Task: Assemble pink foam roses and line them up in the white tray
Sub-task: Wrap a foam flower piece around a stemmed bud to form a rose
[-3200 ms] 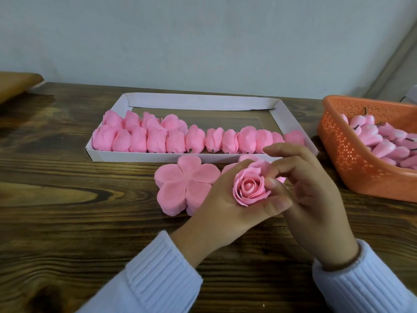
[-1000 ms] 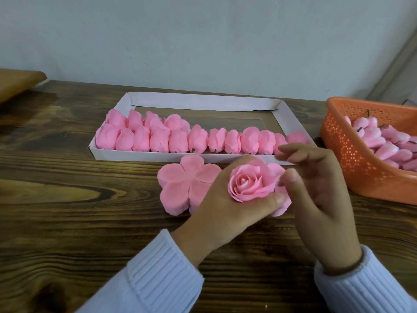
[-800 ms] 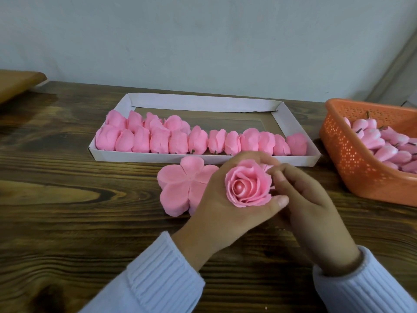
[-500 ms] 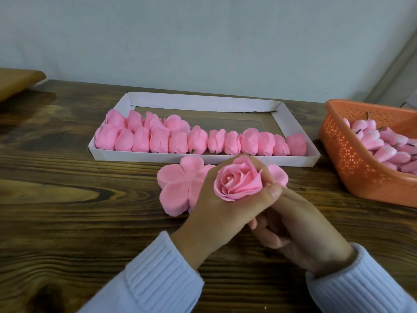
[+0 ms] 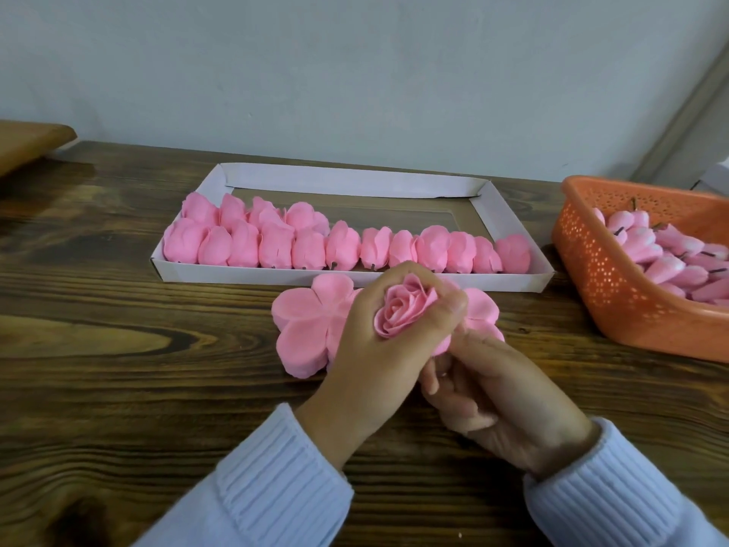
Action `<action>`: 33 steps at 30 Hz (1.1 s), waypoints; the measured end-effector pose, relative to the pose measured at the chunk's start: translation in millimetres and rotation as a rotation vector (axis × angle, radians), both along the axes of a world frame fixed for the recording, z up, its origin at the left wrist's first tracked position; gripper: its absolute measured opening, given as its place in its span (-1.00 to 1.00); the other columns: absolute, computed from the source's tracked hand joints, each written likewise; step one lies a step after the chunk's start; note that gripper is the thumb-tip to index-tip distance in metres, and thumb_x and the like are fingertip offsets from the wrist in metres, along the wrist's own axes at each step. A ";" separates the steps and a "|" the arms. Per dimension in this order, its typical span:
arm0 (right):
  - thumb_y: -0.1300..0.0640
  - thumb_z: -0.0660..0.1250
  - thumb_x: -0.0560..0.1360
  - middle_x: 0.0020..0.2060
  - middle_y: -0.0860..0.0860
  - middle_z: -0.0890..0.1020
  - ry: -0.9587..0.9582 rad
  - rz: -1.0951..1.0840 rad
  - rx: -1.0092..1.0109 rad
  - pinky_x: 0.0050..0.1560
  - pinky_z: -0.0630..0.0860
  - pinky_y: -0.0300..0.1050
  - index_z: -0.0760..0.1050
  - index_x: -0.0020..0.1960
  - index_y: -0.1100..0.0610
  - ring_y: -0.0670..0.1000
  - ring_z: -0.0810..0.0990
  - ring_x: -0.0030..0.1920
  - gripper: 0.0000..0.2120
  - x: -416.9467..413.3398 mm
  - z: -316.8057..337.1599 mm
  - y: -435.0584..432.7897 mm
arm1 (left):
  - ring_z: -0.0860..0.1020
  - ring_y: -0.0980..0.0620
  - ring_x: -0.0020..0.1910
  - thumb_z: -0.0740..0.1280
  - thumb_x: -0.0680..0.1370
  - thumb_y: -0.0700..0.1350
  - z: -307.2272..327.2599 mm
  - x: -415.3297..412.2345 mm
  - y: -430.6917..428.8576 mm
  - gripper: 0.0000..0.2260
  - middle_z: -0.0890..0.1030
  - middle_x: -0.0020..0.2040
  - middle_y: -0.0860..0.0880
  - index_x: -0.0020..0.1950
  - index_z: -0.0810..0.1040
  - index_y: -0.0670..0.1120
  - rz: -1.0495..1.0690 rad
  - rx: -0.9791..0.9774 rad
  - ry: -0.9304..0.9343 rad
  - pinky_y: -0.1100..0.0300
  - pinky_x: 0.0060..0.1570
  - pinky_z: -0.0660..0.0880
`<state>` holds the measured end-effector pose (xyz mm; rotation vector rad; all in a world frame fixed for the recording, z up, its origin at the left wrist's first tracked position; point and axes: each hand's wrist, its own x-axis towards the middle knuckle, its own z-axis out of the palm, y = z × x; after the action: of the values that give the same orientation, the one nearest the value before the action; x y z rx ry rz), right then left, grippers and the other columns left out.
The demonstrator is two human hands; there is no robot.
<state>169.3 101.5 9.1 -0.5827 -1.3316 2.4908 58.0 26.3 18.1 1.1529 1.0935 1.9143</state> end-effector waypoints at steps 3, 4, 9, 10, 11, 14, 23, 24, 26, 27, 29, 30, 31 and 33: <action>-0.04 0.12 0.60 -0.36 0.07 0.60 0.082 0.160 -0.078 -0.66 0.16 -0.40 0.60 -0.06 0.21 -0.12 0.47 -0.54 -0.61 1.2 2.1 1.4 | 0.50 0.20 -0.43 0.33 0.45 -0.08 3.0 1.1 -1.6 -0.90 0.53 -0.21 -0.22 -0.23 0.54 -0.07 -0.081 0.052 0.049 0.42 -0.44 0.41; -0.07 0.23 0.55 -0.34 0.07 0.61 0.125 0.197 -0.110 -0.64 0.19 -0.40 0.60 0.01 0.21 -0.11 0.51 -0.50 -0.64 1.9 2.7 1.6 | 0.54 0.23 -0.32 0.33 0.45 -0.09 3.7 1.4 -1.5 -0.91 0.58 -0.18 -0.10 -0.22 0.54 -0.08 -0.106 0.061 0.075 0.45 -0.33 0.44; 0.06 0.36 0.52 -0.12 0.08 0.60 0.214 0.105 -0.132 -0.36 0.50 -0.30 0.64 0.09 0.13 -0.07 0.57 -0.23 -0.79 1.9 -0.6 -0.7 | 0.60 0.14 -0.05 0.53 0.32 -0.30 1.6 0.9 0.3 -0.69 0.61 -0.05 0.01 -0.01 0.54 -0.15 -0.131 0.000 0.160 0.29 -0.05 0.52; 0.06 0.34 0.53 -0.02 0.07 0.61 0.235 0.097 -0.113 -0.22 0.53 -0.24 0.62 0.13 0.11 -0.04 0.58 -0.11 -0.78 0.7 0.5 -2.1 | 0.60 0.14 -0.06 0.53 0.31 -0.36 1.2 0.9 0.7 -0.63 0.61 -0.04 -0.01 0.05 0.53 -0.17 -0.121 -0.038 0.170 0.29 -0.05 0.53; 0.05 0.40 0.50 0.06 0.07 0.60 0.261 0.095 -0.091 -0.08 0.54 -0.16 0.59 0.18 0.11 0.00 0.58 0.01 -0.72 -0.4 1.0 -2.9 | 0.60 0.15 -0.06 0.52 0.32 -0.38 0.9 1.3 1.2 -0.62 0.62 -0.04 -0.01 0.07 0.53 -0.17 -0.107 -0.067 0.177 0.29 -0.05 0.53; 0.08 0.58 0.31 0.13 0.16 0.56 0.277 0.083 -0.047 0.17 0.43 0.09 0.51 0.26 0.22 0.13 0.51 0.14 -0.42 -0.3 -0.5 -2.1 | 0.61 0.23 -0.07 0.49 0.36 -0.31 1.9 1.9 1.0 -0.76 0.66 -0.10 0.10 -0.03 0.59 -0.11 -0.088 -0.068 0.160 0.37 -0.06 0.51; -0.12 0.55 0.29 0.04 0.08 0.63 0.187 0.152 -0.042 -0.09 0.50 -0.13 0.61 0.17 0.04 0.01 0.62 -0.03 -0.50 1.3 3.2 -0.8 | 0.63 0.11 0.03 0.40 0.41 -0.05 0.0 0.7 -0.2 -0.87 0.67 -0.02 0.11 -0.09 0.67 -0.04 -0.123 -0.059 0.045 0.20 -0.04 0.57; -0.14 0.54 0.30 -0.02 0.09 0.62 0.180 0.153 -0.051 -0.15 0.51 -0.16 0.63 0.14 0.05 0.00 0.62 -0.10 -0.52 0.5 3.6 -1.3 | 0.62 0.13 0.04 0.39 0.42 -0.06 0.5 1.0 -0.3 -0.88 0.67 -0.03 0.12 -0.09 0.67 -0.03 -0.125 -0.049 0.045 0.22 -0.02 0.57; -0.14 0.57 0.25 -0.13 0.14 0.57 0.162 0.111 -0.058 -0.23 0.53 -0.19 0.65 0.07 0.09 -0.01 0.61 -0.23 -0.51 -0.6 2.9 -2.5 | 0.61 0.19 0.04 0.39 0.42 -0.09 2.4 1.7 -0.6 -0.89 0.67 -0.03 0.14 -0.10 0.67 -0.06 -0.127 -0.027 0.064 0.32 -0.02 0.52; -0.13 0.60 0.21 -0.17 0.15 0.54 0.152 0.081 -0.050 -0.26 0.53 -0.20 0.66 0.03 0.12 -0.02 0.59 -0.28 -0.51 -1.0 2.1 -3.0 | 0.61 0.20 0.03 0.39 0.42 -0.10 3.0 1.8 -0.7 -0.88 0.66 -0.04 0.14 -0.11 0.67 -0.09 -0.133 -0.022 0.069 0.35 -0.03 0.50; -0.08 0.63 0.17 -0.19 0.18 0.50 0.145 0.036 -0.034 -0.27 0.56 -0.21 0.66 -0.01 0.17 -0.03 0.59 -0.31 -0.51 -1.0 0.5 -3.6 | 0.61 0.19 0.04 0.40 0.41 -0.12 2.9 2.0 -0.6 -0.86 0.66 -0.04 0.11 -0.09 0.68 -0.11 -0.138 -0.007 0.078 0.36 -0.01 0.50; -0.06 0.64 0.18 -0.17 0.20 0.52 0.151 0.027 -0.039 -0.24 0.58 -0.20 0.66 -0.01 0.19 -0.02 0.61 -0.28 -0.51 -0.6 0.1 -3.8 | 0.61 0.17 0.05 0.41 0.40 -0.12 2.4 2.1 -0.4 -0.88 0.67 -0.04 0.10 -0.10 0.67 -0.08 -0.133 0.000 0.083 0.34 0.01 0.50; -0.04 0.64 0.19 -0.13 0.21 0.56 0.161 0.028 -0.045 -0.18 0.61 -0.17 0.66 0.00 0.19 0.00 0.64 -0.21 -0.51 0.0 -0.7 -3.5 | 0.61 0.16 0.05 0.42 0.39 -0.11 2.0 2.3 -0.5 -0.88 0.67 -0.04 0.09 -0.09 0.67 -0.01 -0.122 0.002 0.085 0.32 0.02 0.50; -0.02 0.61 0.25 0.01 0.17 0.64 0.194 0.045 -0.038 0.03 0.60 -0.10 0.66 0.07 0.16 0.03 0.65 -0.02 -0.54 1.3 -0.2 -3.4 | 0.62 0.15 0.05 0.44 0.37 -0.08 1.4 2.3 -0.5 -0.86 0.67 -0.04 0.09 -0.10 0.66 0.09 -0.101 -0.008 0.079 0.31 0.02 0.51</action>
<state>170.6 98.1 8.9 -0.3127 -1.2404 2.5380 60.3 25.8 19.5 1.2652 1.0628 1.7992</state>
